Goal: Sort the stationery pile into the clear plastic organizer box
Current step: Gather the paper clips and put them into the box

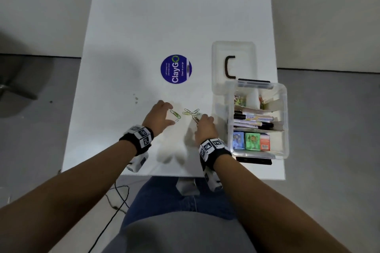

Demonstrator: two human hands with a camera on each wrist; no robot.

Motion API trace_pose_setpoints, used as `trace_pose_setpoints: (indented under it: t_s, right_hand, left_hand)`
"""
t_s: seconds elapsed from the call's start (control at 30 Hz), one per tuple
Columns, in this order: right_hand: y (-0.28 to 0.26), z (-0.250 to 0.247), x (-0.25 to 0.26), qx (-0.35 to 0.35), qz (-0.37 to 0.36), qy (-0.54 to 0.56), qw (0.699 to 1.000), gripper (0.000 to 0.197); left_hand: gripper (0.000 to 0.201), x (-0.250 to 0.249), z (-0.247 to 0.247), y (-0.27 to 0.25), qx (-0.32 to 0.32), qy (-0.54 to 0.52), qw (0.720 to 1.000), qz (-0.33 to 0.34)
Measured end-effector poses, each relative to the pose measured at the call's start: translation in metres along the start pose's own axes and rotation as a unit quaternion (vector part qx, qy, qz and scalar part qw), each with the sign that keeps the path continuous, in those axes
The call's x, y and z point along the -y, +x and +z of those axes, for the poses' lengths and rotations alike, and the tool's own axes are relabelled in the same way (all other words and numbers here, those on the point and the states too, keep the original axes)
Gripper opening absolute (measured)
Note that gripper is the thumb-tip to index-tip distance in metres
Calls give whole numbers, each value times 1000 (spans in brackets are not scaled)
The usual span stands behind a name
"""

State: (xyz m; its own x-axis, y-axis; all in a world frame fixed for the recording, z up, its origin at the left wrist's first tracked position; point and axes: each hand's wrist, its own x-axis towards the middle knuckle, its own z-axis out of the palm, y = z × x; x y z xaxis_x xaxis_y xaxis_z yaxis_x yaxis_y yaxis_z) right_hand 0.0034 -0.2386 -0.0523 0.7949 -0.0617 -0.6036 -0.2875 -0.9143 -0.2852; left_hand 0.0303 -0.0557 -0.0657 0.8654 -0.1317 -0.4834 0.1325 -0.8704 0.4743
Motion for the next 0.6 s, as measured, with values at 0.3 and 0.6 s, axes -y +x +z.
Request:
trace_pose_setpoints:
  t_s: [0.3,0.6]
  right_hand:
    - [17,-9,8,-5,-71,6,997,41]
    - [28,-8,8,-48,-100,-20,994,58]
  left_hand:
    - [8,-18,12,17,-4,49,988,145]
    - [55,-29,8,30,23,138,973,186]
